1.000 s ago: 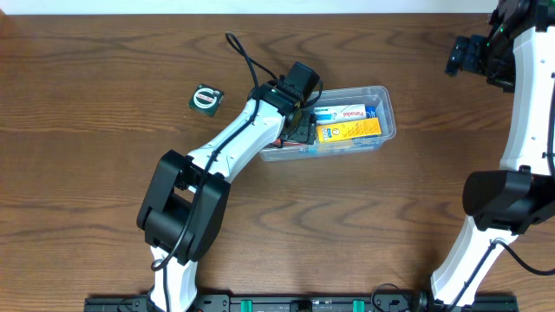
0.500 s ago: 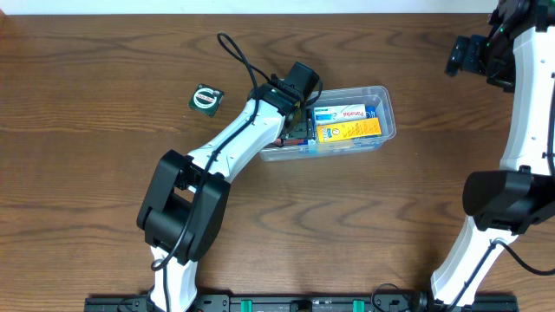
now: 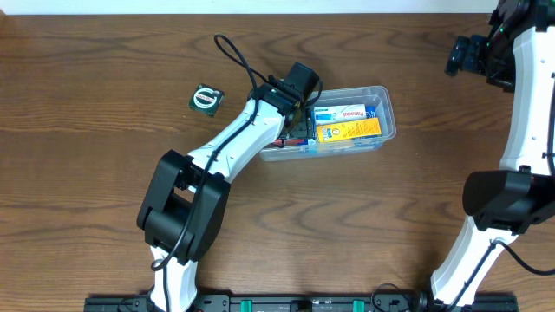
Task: Pack container
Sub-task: 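Open the left gripper and lift it away from the red box, then move the left gripper over the green Zam-Buk tin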
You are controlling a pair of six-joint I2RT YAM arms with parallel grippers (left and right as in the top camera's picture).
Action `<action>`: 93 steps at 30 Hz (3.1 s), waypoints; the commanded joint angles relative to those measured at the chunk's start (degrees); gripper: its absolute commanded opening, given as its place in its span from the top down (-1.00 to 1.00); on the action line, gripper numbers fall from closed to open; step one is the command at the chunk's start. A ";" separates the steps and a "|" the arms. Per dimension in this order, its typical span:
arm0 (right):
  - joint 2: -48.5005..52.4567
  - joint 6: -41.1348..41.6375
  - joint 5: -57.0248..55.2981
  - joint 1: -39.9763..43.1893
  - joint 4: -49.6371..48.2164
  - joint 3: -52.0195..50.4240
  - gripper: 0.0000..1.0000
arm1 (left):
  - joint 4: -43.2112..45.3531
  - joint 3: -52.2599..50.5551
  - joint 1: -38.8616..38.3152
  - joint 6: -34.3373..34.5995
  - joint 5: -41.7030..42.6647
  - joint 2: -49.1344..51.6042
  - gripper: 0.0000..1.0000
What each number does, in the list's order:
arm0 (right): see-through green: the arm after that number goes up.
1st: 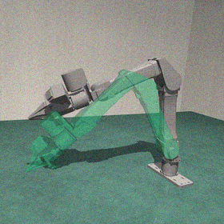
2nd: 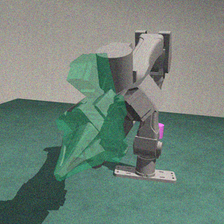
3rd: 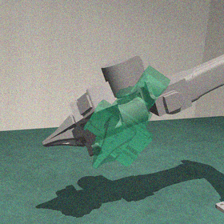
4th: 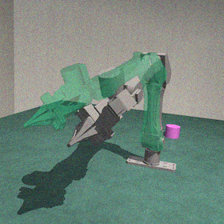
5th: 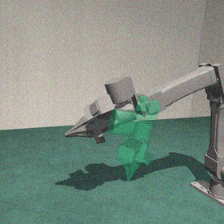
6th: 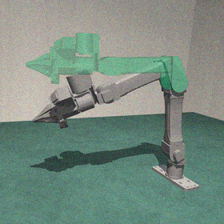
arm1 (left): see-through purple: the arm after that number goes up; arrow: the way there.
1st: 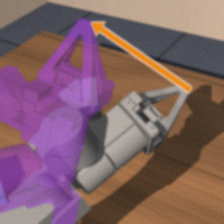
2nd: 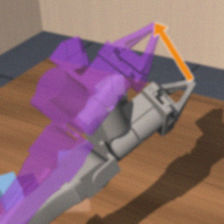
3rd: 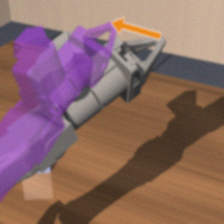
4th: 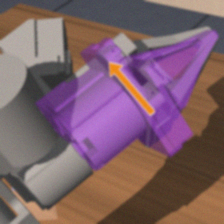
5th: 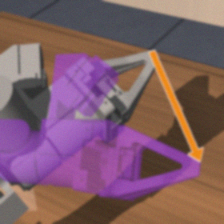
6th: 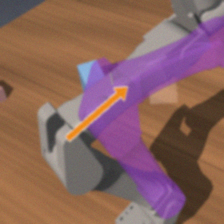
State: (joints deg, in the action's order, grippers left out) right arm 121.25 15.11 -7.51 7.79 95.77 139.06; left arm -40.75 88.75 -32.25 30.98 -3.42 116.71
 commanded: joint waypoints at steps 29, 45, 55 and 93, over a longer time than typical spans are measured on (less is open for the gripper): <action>-0.37 0.94 -0.39 0.07 0.02 0.68 -0.99 | 0.46 0.63 0.20 -0.11 -2.21 0.11 -0.98; -0.37 0.94 -0.39 0.07 0.02 0.68 -0.99 | 0.33 3.32 0.72 -5.86 1.75 -5.64 -0.97; -0.37 0.94 -0.39 0.07 0.02 0.68 -0.98 | -5.07 3.32 1.66 -7.69 5.90 -19.82 -0.97; -0.37 0.94 -0.39 0.07 0.02 0.68 -0.98 | 2.36 2.23 29.22 -43.47 4.55 1.68 -0.96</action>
State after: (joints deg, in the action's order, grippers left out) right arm 121.25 15.14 -7.51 7.79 95.77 139.06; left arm -39.27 91.37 -3.09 -11.40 0.97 116.90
